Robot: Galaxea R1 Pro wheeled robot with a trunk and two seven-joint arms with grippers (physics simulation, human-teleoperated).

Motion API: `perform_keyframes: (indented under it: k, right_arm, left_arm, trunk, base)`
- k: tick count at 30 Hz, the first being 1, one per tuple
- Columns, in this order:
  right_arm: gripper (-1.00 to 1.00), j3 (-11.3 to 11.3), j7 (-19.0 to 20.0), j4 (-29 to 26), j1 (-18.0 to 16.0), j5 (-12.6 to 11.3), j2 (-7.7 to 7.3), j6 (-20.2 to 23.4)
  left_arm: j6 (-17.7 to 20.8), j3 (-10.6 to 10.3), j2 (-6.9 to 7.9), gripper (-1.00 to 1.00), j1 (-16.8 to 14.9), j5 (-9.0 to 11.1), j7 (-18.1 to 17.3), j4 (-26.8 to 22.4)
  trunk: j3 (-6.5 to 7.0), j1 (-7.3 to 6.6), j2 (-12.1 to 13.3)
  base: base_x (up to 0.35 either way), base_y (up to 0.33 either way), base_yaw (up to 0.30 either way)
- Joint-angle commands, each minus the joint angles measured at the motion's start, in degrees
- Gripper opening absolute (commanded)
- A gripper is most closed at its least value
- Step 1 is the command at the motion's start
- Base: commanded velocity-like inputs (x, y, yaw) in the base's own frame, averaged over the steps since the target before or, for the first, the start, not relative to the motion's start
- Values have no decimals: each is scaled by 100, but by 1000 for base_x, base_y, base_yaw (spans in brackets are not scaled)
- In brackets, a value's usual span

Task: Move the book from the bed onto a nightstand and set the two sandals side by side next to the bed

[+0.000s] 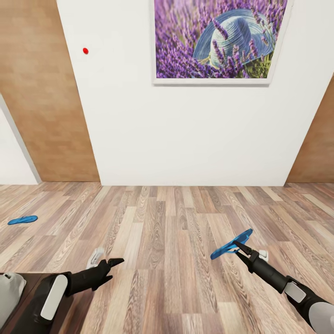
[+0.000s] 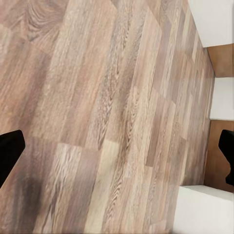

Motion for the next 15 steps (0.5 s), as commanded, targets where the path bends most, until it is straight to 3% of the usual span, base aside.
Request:
perform_keyframes:
  k: [1, 15]
  right_arm:
    - [-100, -42, 14, 0, -2, 23, 0, 66]
    - [-100, -42, 6, 2, -2, 27, 7, 43]
  left_arm:
    - [27, 13, -2, 100, -4, -41, -45, 1]
    - [27, 13, -9, 100, -4, -33, -45, 51]
  trunk:
    - [17, -4, 0]
    - [17, -4, 0]
  base:
    - [0, 0, 0]
    - [0, 0, 0]
